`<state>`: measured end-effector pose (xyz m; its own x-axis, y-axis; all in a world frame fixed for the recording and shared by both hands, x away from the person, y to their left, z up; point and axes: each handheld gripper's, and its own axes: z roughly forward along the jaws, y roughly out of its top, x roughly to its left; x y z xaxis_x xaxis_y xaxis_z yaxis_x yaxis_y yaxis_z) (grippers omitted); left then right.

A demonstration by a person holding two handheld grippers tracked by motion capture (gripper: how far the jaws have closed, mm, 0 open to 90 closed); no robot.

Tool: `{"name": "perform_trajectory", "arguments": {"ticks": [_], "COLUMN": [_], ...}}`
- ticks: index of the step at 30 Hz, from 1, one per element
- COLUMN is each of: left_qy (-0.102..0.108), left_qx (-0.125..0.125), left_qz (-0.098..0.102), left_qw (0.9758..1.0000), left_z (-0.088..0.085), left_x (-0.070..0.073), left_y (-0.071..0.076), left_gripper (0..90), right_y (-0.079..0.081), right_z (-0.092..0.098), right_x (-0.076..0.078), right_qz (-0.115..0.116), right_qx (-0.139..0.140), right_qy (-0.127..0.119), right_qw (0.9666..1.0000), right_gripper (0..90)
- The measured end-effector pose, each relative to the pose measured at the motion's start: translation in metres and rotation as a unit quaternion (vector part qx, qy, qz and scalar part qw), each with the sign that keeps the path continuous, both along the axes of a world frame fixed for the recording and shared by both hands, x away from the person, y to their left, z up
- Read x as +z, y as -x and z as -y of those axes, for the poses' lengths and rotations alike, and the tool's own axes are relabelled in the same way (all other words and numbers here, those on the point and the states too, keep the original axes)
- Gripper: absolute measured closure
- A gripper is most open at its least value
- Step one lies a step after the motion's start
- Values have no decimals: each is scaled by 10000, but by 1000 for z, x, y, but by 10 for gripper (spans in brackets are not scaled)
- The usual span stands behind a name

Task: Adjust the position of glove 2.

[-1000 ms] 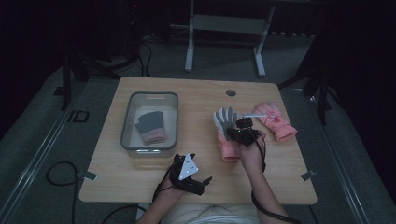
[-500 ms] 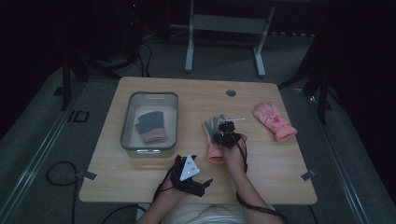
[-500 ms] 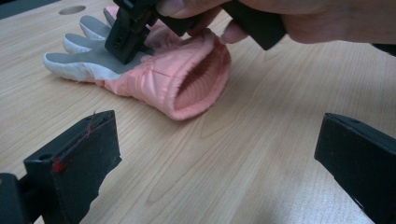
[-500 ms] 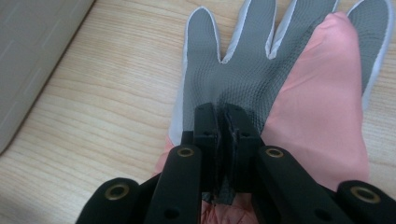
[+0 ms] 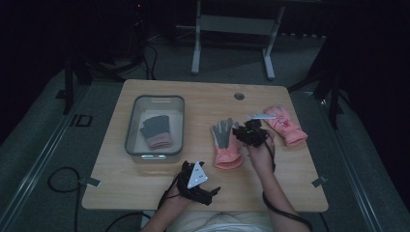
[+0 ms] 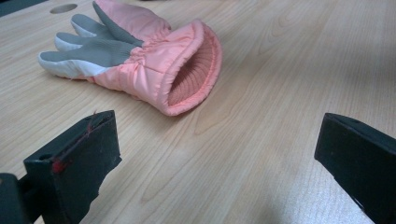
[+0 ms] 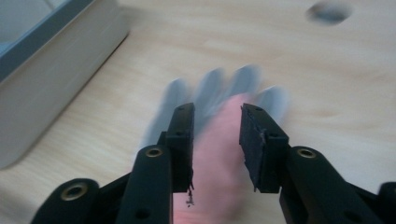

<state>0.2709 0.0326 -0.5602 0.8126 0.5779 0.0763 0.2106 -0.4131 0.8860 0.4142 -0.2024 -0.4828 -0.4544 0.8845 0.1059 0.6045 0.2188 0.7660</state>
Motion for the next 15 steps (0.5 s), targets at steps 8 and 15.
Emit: {"name": "perform_trajectory", "arguments": {"ticks": [8,15], "left_qy": [-32,-53], "left_qx": [-32,54], "left_qz": [-8,85], "left_qw": [10000,9999], "left_z": [-2,-4], "left_x": [-2,-2], "left_y": [-4,-5], "left_gripper": [0,0], "right_y": [-21,-39], "right_z": [88,155], "right_x": [5,6], "right_qz": [268,372], "right_qx": [-127,-229], "right_qy": [284,809], "right_qw": [9992,9958], "right_gripper": [662,662]}}
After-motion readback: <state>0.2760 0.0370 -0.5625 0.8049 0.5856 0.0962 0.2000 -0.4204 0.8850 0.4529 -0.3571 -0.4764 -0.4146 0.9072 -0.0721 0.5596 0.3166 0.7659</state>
